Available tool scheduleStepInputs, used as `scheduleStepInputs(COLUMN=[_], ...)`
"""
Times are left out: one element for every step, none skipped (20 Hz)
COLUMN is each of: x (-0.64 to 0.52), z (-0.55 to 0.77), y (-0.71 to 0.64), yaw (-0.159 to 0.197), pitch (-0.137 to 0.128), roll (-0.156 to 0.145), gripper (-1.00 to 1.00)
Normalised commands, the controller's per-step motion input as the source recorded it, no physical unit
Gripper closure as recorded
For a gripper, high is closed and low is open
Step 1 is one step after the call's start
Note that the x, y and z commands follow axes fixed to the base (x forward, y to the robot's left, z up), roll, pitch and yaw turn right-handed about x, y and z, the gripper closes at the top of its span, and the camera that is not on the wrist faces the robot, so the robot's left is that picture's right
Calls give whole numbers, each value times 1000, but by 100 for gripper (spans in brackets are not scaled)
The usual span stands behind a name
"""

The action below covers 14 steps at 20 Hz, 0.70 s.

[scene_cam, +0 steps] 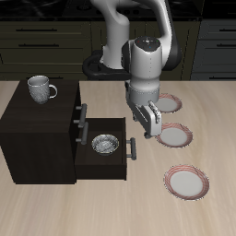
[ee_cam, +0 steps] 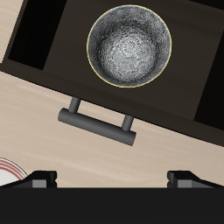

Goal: Close the bottom drawer

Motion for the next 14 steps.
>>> scheduleStepInputs(x=[-60,-1,12,37,-18,1,-47,-67,-30,-74,-63,-15,75,80], z=[-154,-151,-173,-233,-66,-233,-221,-94,-174,-124,-98,-126,-171,-298], y=[97,-10,-120,-102,-75,-90,-49,-19,74,25,184,-53,31,-64], yaw=[60,12,-18,-49,-3,-43,-22,13,20,7,159,-8,-9,-58], pitch=[-25,-2,23,32,1,31,37,-16,5,-18,-144,-38,-7,26], roll=[26,-6,-9,-40,3,-7,-13,7,6,24,-56,-25,21,7], gripper=[-100,-100,-100,-100,-100,-100,-100,-100,-100,-100,-100,-100,-100,-100])
